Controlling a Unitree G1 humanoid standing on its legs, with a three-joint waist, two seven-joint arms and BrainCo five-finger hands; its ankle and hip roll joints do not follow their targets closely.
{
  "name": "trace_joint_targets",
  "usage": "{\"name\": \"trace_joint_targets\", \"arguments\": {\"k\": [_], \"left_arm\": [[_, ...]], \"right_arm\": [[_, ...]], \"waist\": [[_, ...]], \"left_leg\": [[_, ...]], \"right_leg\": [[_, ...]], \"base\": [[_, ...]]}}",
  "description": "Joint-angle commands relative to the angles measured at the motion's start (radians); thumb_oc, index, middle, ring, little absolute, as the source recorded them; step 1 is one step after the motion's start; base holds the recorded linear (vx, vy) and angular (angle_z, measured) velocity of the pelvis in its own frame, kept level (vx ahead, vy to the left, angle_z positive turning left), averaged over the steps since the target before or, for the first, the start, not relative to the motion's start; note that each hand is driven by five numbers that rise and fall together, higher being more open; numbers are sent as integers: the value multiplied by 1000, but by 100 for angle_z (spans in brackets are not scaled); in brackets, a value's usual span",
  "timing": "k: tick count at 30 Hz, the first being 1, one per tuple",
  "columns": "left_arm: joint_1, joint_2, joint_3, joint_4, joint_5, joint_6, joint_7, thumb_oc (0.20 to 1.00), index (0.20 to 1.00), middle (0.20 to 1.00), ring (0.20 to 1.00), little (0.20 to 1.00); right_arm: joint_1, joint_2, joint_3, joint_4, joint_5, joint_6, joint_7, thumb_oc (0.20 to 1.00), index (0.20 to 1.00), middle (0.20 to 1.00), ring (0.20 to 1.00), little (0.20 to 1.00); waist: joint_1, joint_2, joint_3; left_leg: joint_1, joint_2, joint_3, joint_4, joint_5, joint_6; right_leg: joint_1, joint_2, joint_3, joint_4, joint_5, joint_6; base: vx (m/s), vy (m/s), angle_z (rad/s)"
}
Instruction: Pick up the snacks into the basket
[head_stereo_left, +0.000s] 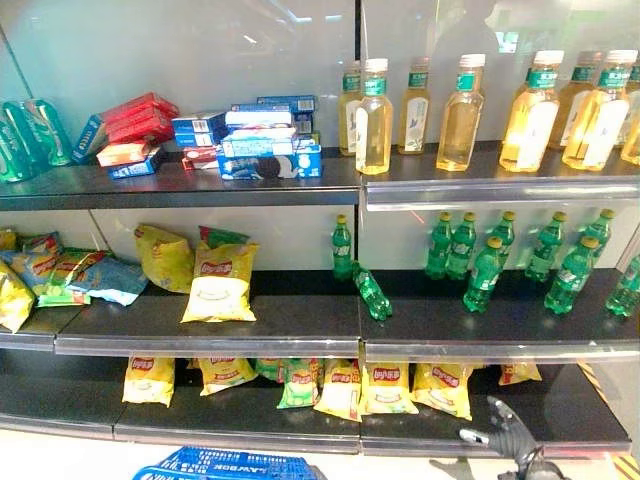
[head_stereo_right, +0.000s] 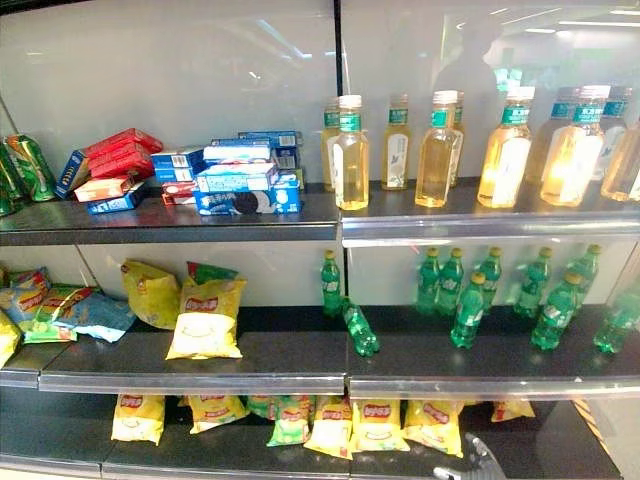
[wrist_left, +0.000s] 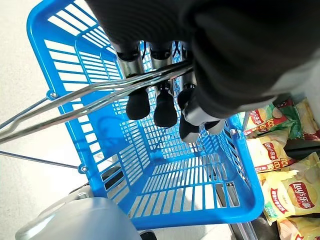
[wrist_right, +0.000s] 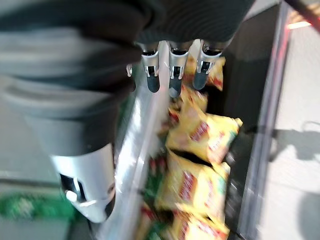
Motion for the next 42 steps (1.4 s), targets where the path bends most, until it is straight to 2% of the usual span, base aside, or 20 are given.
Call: {"name": "trace_joint_targets", "arguments": {"k": [1,6,8,9,15,33,42], "left_arm": [[-29,67,49,-33,-15,-45,39,200,200,200,200,200],[-41,65,17,-59,-27,-50,41,200,200,200,200,200],[-41,64,18,-59,-27,-50,41,200,200,200,200,200],[-46,65,-1,-73,-35,-53,41,200,200,200,200,200],[-64,64,-39,-95,-42,-63,43,200,200,200,200,200],[-85,89,-103,-156,-45,-79,50,200,200,200,200,200],[-87,92,-111,-179,-45,-85,55,200,200,200,200,200]], "right_arm": [[-100,-34,-37,-123,56,-74,-49,1000,1000,1000,1000,1000],[-207,-97,-67,-156,86,-86,-86,1000,1000,1000,1000,1000],[-208,-97,-67,-155,86,-86,-86,1000,1000,1000,1000,1000],[-281,-145,-50,-156,82,-84,-91,1000,1000,1000,1000,1000],[-432,-216,13,-107,39,-78,-117,1000,1000,1000,1000,1000],[-674,-262,146,3,-48,-57,-165,1000,1000,1000,1000,1000],[-687,-259,146,21,-60,-47,-174,1000,1000,1000,1000,1000]], "waist": [[0,-73,15],[-1,-45,63],[-1,-45,62],[3,-27,100],[19,-6,156],[45,31,210],[45,46,226]], "left_leg": [[-43,-31,-29,14,-57,-2],[-98,-34,-39,41,-47,-7],[-100,-34,-39,42,-47,-7],[-138,-41,-41,80,-50,-9],[-223,-54,-44,159,-59,-13],[-288,-65,-46,196,-59,-23],[-288,-70,-48,197,-58,-25]], "right_leg": [[-5,-119,24,-107,62,143],[-63,-124,18,-57,53,134],[-65,-124,18,-55,52,134],[-109,-126,20,-3,40,129],[-200,-125,31,77,22,122],[-278,-130,49,133,3,119],[-281,-135,50,143,-1,119]], "base": [[-69,-36,-11],[-64,-25,-4],[-50,-17,4],[-84,-20,4],[-90,-25,0],[-8,-12,-1],[-4,2,3]]}}
